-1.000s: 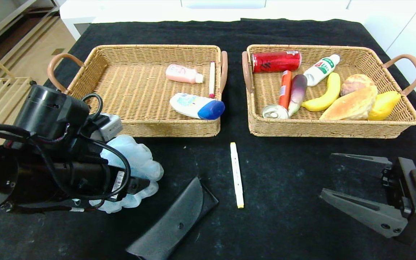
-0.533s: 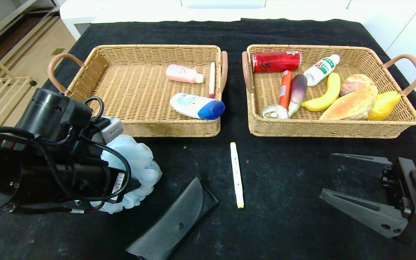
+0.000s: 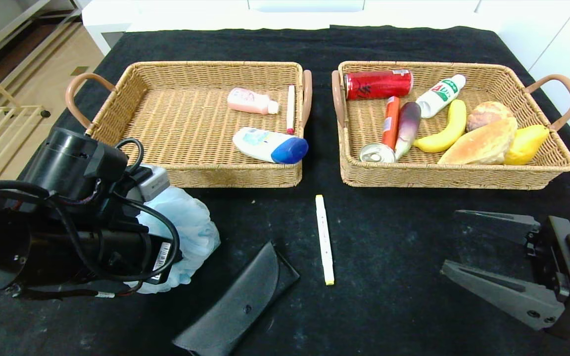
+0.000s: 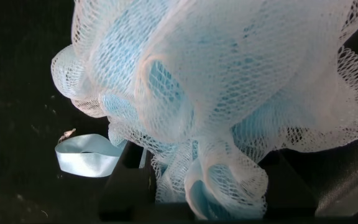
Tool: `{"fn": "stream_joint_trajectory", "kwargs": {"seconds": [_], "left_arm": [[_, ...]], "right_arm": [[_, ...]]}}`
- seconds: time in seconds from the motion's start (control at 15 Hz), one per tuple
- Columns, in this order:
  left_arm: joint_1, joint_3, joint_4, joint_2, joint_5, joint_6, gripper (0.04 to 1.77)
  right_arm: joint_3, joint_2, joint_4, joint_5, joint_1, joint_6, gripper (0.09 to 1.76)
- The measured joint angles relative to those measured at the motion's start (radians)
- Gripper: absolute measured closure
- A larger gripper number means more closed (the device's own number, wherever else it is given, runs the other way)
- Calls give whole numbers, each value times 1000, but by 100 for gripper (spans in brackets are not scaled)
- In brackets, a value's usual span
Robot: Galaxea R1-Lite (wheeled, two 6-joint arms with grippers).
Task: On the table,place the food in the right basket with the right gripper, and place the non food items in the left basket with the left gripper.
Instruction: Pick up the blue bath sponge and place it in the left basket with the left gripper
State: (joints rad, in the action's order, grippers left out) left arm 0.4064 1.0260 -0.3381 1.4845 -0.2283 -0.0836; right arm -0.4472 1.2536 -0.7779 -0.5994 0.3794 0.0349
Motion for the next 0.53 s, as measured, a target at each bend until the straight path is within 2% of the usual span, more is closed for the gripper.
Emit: {"fn": "stream_joint_trajectory", "kwargs": {"seconds": [0.53], "left_arm": [[0,7,-1,1,-3,0,114]], "right_arm": [[2,-2,2,0,2,0,14]]}}
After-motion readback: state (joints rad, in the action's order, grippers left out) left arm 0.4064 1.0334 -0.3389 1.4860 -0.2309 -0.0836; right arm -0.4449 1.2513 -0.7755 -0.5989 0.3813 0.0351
